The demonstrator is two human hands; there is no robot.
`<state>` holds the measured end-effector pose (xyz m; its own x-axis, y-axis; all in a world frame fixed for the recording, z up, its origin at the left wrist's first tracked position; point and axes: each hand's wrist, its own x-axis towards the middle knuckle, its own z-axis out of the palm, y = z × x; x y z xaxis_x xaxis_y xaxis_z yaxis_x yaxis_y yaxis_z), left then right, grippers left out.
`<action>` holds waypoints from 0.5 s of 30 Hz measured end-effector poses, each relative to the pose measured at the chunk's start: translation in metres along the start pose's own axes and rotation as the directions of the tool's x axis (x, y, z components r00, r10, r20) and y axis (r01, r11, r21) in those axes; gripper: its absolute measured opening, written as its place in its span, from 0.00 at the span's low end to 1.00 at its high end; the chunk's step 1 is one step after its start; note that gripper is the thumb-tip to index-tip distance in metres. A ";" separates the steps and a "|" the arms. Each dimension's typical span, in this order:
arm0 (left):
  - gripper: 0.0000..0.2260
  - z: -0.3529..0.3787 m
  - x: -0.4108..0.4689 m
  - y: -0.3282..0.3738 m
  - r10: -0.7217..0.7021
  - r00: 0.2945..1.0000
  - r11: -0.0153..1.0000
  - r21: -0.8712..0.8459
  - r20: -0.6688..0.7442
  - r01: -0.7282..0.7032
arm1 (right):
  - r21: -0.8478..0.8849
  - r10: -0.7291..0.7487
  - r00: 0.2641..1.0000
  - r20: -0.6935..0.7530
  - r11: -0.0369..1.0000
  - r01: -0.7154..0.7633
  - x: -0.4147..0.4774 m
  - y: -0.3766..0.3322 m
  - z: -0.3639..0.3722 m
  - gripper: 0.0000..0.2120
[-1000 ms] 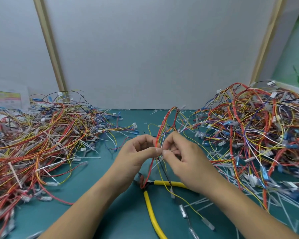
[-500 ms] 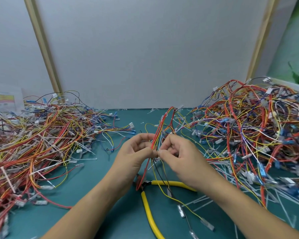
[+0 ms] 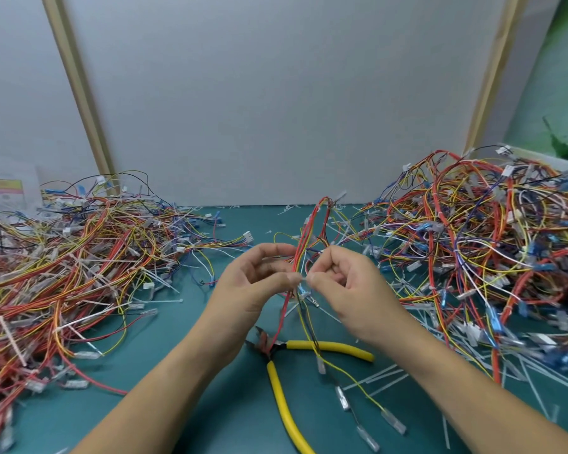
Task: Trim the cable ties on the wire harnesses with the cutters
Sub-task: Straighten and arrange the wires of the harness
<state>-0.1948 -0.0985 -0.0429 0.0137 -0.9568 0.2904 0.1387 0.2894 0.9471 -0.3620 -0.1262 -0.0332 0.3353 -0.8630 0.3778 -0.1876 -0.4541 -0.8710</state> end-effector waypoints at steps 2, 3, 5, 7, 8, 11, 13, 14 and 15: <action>0.15 -0.006 0.002 0.001 0.034 0.993 0.999 -0.005 -0.113 -0.035 | 0.060 0.051 0.998 -0.044 0.997 -0.049 0.002 -0.001 -0.005 0.08; 0.13 -0.009 0.003 0.002 0.045 0.982 0.999 -0.017 -0.185 -0.049 | 0.098 0.080 0.995 -0.062 0.992 -0.074 0.003 -0.002 -0.006 0.08; 0.07 -0.012 0.004 0.005 0.099 0.962 0.995 0.032 -0.255 -0.094 | 0.187 0.131 0.988 -0.085 0.976 -0.113 0.005 -0.005 -0.008 0.10; 0.09 -0.011 0.002 0.006 0.170 0.956 0.977 0.165 -0.237 -0.133 | 0.258 0.169 0.978 -0.121 0.957 -0.134 0.006 -0.008 -0.010 0.11; 0.09 -0.009 0.001 0.006 0.183 0.961 0.969 0.206 -0.209 -0.139 | 0.301 0.191 0.972 -0.139 0.943 -0.142 0.006 -0.009 -0.011 0.11; 0.10 -0.005 -0.003 0.008 0.111 0.984 0.969 0.233 -0.137 -0.077 | 0.457 0.250 0.953 -0.172 0.877 -0.148 0.005 -0.012 -0.015 0.11; 0.10 -0.004 -0.004 0.007 0.063 0.992 0.963 0.267 -0.109 -0.032 | 0.550 0.257 0.951 -0.172 0.826 -0.124 0.006 -0.013 -0.017 0.11; 0.11 -0.005 -0.005 0.006 0.046 0.993 0.960 0.279 -0.105 -0.015 | 0.577 0.253 0.954 -0.160 0.809 -0.117 0.006 -0.013 -0.017 0.12; 0.13 -0.005 -0.005 0.006 0.040 0.993 0.958 0.286 -0.107 -0.008 | 0.580 0.244 0.959 -0.145 0.806 -0.118 0.006 -0.013 -0.017 0.12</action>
<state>-0.1888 -0.0922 -0.0394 0.1256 -0.9417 0.3121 -0.1506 0.2928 0.9442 -0.3736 -0.1294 -0.0141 0.1420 -0.9705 0.1949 0.3451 -0.1360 -0.9287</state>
